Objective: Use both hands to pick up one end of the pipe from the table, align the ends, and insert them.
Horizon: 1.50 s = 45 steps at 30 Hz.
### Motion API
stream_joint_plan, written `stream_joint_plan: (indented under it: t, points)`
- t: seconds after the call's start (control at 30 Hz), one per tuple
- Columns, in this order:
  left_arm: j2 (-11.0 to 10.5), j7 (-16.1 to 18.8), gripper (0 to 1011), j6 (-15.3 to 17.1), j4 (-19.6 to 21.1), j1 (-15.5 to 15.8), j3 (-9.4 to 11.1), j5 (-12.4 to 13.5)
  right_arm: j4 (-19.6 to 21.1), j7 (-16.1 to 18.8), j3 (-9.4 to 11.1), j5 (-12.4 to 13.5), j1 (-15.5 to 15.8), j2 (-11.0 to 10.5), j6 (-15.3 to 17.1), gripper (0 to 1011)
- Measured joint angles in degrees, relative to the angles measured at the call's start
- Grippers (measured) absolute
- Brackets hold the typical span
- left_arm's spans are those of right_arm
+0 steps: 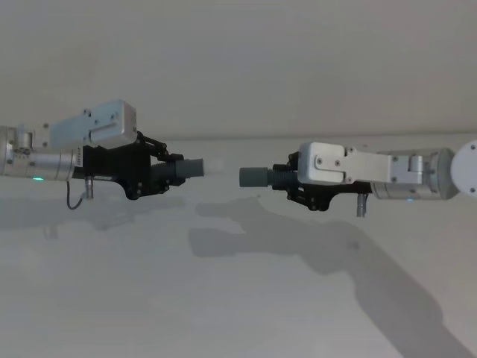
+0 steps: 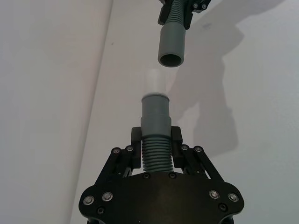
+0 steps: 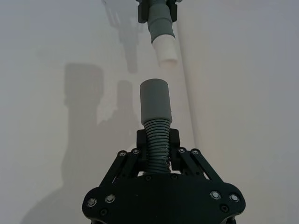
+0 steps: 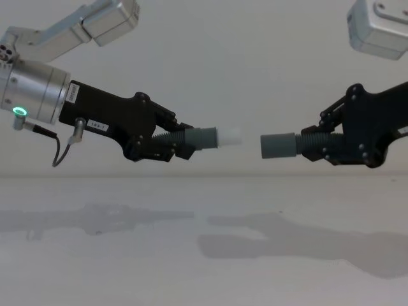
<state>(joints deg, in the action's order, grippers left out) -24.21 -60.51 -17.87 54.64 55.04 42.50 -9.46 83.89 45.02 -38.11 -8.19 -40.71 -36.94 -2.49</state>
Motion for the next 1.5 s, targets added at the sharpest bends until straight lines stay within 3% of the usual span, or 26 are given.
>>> stream_joint_plan:
  t: [1.5]
  points:
    - [0.0, 0.0, 331, 0.0, 0.0, 0.0, 0.0, 0.0, -3.0, 0.1, -3.0, 0.8, -4.4, 2.8, -0.6, 244]
